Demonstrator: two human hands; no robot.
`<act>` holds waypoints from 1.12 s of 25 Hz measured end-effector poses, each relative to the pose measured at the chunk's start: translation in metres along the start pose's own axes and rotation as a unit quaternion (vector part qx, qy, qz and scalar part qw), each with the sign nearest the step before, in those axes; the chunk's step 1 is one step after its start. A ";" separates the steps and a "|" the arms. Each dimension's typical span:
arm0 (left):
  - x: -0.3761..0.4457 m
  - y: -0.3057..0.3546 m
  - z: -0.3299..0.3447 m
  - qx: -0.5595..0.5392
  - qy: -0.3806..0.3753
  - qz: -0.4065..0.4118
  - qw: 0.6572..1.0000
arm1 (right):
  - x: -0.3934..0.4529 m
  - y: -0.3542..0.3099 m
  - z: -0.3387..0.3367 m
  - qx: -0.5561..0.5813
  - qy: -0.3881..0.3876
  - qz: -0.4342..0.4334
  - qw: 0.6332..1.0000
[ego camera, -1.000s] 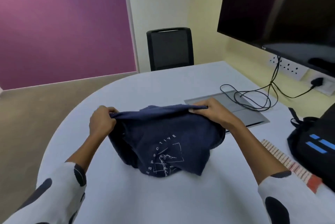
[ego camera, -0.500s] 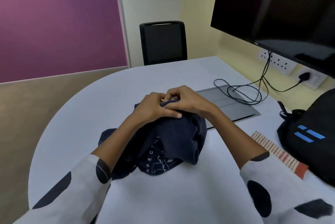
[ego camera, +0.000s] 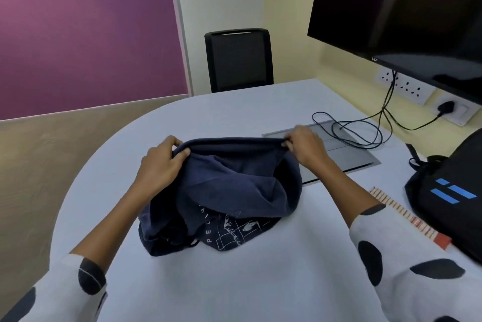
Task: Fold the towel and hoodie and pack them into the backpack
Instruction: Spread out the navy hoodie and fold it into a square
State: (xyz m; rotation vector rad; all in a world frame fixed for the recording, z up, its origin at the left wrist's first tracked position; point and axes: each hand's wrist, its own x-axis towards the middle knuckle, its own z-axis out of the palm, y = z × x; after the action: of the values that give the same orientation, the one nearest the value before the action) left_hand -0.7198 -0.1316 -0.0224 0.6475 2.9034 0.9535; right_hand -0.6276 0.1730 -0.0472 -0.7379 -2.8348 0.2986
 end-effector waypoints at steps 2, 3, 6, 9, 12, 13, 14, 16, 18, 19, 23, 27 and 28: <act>0.000 -0.014 0.005 0.224 -0.108 -0.035 0.968 | 0.009 -0.029 -0.019 0.168 0.063 -0.010 0.984; 0.000 -0.019 0.006 0.279 -0.164 -0.056 0.944 | 0.010 -0.048 -0.030 0.265 0.049 -0.018 0.963; 0.002 -0.018 0.011 0.119 -0.249 -0.084 0.957 | 0.006 -0.100 -0.045 0.343 0.001 -0.101 0.934; 0.000 -0.001 0.024 -0.214 -0.200 -0.050 0.955 | -0.011 -0.139 -0.038 0.323 -0.112 -0.221 0.913; 0.000 -0.006 0.038 -0.234 -0.057 -0.097 0.966 | -0.018 -0.136 -0.015 0.379 -0.240 -0.234 0.863; 0.001 -0.014 0.040 -0.199 -0.015 -0.127 0.972 | -0.019 -0.126 -0.005 0.404 -0.266 -0.206 0.851; 0.001 -0.025 0.042 -0.161 0.014 -0.162 0.973 | -0.020 -0.113 0.008 0.412 -0.286 -0.173 0.848; 0.000 -0.047 0.041 -0.094 0.039 -0.233 0.967 | -0.026 -0.084 0.038 0.354 -0.307 -0.140 0.872; -0.003 -0.067 0.044 -0.037 0.042 -0.291 0.955 | -0.039 -0.056 0.074 0.233 -0.333 -0.136 0.903; -0.005 -0.074 0.047 0.007 0.036 -0.309 0.951 | -0.046 -0.045 0.089 0.164 -0.348 -0.138 0.912; -0.019 -0.081 0.077 0.240 0.036 -0.138 0.960 | -0.072 -0.020 0.128 -0.165 -0.339 -0.243 0.894; -0.032 -0.055 0.126 0.286 0.019 0.146 0.947 | -0.081 -0.019 0.121 -0.245 -0.239 -0.308 0.887; -0.035 -0.045 0.135 0.252 -0.058 0.164 0.952 | -0.081 -0.020 0.115 -0.210 -0.233 -0.301 0.901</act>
State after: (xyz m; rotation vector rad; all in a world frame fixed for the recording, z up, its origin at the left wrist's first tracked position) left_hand -0.6853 -0.1013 -0.1619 1.1925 2.9888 0.1482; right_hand -0.5943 0.0992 -0.1640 0.2346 -3.4354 -0.2855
